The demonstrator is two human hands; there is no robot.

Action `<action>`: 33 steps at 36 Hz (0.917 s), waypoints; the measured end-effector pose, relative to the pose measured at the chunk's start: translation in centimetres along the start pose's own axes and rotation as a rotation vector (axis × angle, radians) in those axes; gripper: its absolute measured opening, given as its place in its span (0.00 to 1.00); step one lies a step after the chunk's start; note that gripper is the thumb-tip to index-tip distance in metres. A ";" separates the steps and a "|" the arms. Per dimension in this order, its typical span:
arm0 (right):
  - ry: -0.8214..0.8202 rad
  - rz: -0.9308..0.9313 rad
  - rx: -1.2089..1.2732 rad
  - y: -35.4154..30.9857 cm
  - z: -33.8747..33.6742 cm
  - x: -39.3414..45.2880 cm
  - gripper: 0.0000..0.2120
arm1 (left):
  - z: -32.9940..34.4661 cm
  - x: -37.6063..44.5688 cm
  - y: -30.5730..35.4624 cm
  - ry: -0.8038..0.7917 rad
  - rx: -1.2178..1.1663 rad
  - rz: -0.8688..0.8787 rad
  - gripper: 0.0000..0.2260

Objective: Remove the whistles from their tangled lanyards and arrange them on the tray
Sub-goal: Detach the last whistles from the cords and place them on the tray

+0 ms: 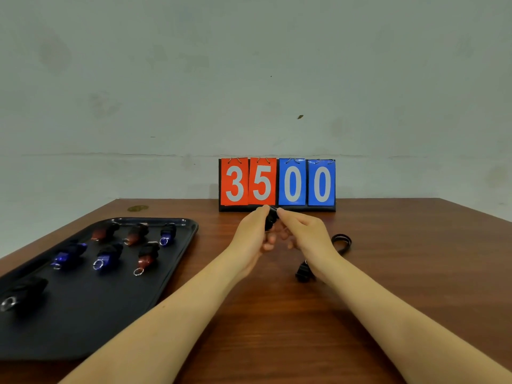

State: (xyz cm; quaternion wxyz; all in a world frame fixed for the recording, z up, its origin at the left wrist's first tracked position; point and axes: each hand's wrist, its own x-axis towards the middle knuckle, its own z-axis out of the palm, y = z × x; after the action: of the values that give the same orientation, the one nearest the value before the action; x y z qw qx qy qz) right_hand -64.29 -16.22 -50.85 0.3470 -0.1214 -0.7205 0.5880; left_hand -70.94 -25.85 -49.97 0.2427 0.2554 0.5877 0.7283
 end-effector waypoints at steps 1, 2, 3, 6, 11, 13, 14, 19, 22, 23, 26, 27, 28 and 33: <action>-0.001 0.002 0.015 0.0 -0.1 0.0 0.10 | 0.0 0.0 0.0 -0.008 0.005 0.000 0.13; -0.007 0.003 0.028 0.0 -0.1 0.0 0.10 | 0.0 0.0 0.0 -0.016 0.002 0.001 0.13; -0.014 0.001 0.040 0.1 -0.1 -0.1 0.09 | 0.0 0.0 0.1 -0.026 -0.005 0.002 0.12; -0.026 -0.004 0.043 0.4 -0.1 -0.2 0.09 | 0.0 -0.1 0.0 -0.050 -0.033 0.010 0.12; -0.044 -0.026 0.002 0.8 0.1 -0.2 0.10 | -0.5 0.0 -0.3 -0.050 -0.028 0.022 0.12; -0.053 -0.062 -0.061 0.9 0.1 -0.2 0.09 | -0.6 0.0 -0.5 -0.045 -0.003 0.028 0.13; -0.054 -0.087 -0.092 1.0 0.1 -0.1 0.09 | -0.6 0.1 -0.6 -0.037 -0.009 0.027 0.14; -0.066 -0.174 -0.195 1.1 0.6 0.5 0.16 | 0.1 0.4 -0.2 -0.010 -0.172 0.039 0.11; -0.057 -0.234 -0.239 0.9 0.5 0.5 0.17 | -0.2 0.8 -0.1 -0.034 -0.258 0.058 0.14; -0.049 -0.255 -0.254 0.9 0.3 0.6 0.16 | -0.4 0.9 -0.1 -0.059 -0.228 0.064 0.17; -0.031 -0.267 -0.244 1.0 -0.3 0.9 0.10 | -0.7 0.8 -0.2 -0.148 -0.099 0.044 0.24; -0.025 -0.244 -0.212 1.2 -0.5 1.0 0.09 | -0.7 0.7 -0.2 -0.169 -0.049 0.035 0.24; -0.014 -0.215 -0.171 1.2 -0.7 1.0 0.09 | -0.5 0.6 -0.3 -0.183 0.005 0.033 0.24; 0.073 -0.152 -0.067 0.2 -1.7 0.3 0.11 | -0.3 -0.2 -0.3 -0.039 0.333 0.056 0.21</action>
State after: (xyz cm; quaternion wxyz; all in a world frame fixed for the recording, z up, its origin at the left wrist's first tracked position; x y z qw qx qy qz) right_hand -63.50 -14.69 -50.84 0.4124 -0.0992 -0.7337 0.5308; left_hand -70.99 -26.12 -50.29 0.1881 0.3226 0.6881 0.6221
